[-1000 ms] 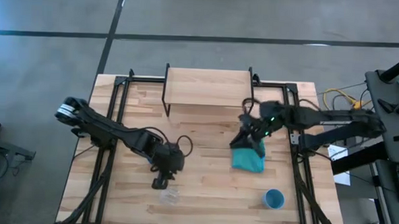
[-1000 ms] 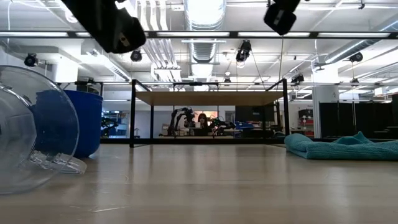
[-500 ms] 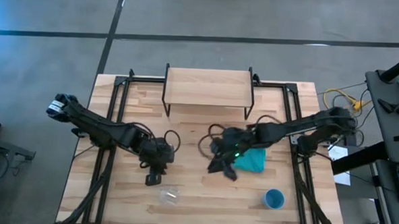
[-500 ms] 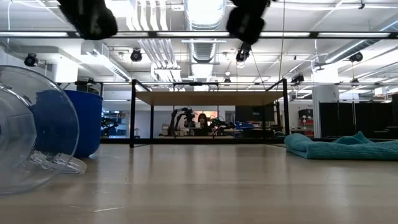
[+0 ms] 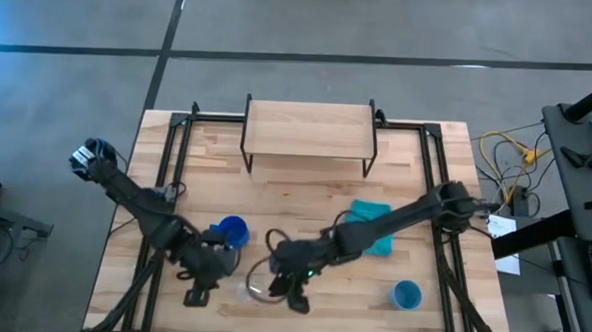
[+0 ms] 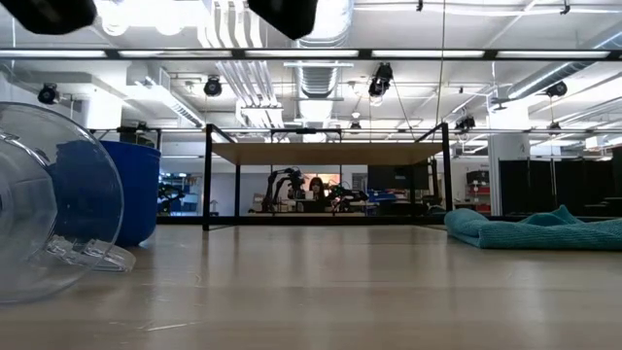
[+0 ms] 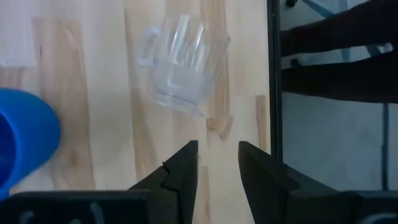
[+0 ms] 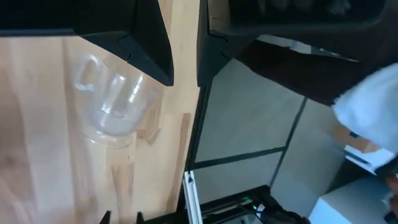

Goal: Stack small to large cups/mugs on shelf
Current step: Put the transparent mug on the shelf

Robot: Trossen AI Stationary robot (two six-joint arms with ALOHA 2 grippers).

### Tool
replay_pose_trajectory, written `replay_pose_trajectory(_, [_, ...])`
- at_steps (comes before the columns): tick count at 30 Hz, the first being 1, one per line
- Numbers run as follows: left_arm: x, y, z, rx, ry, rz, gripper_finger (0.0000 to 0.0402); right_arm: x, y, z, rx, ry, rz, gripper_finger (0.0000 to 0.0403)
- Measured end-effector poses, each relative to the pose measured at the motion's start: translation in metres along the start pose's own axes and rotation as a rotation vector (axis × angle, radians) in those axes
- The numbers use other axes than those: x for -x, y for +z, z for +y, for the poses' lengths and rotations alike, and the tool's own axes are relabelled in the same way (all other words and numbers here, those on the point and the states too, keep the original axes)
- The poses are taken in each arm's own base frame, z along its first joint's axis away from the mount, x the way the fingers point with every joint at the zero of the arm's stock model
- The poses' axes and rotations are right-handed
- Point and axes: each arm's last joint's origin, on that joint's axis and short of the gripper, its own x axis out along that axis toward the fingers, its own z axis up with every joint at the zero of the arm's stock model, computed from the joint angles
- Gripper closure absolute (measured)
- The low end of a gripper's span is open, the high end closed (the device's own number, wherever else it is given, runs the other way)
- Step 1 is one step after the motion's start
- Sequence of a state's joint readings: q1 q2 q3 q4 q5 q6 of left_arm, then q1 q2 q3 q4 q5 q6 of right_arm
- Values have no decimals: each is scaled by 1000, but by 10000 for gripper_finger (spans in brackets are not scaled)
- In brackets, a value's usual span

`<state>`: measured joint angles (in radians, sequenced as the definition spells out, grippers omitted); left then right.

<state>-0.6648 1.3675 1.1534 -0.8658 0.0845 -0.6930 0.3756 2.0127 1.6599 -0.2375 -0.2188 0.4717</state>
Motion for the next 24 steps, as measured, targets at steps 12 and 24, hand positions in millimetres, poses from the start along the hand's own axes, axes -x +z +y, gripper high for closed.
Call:
replay_pose_trajectory(12, [-14, -20, -11, 287, 148, -95, 301, -35, -18, 26, 85, -286, 7, 337])
replay_pose_trajectory(24, [-33, -20, -8, 555, 65, -205, 301, -47, -31, 14, 88, -346, 60, 337])
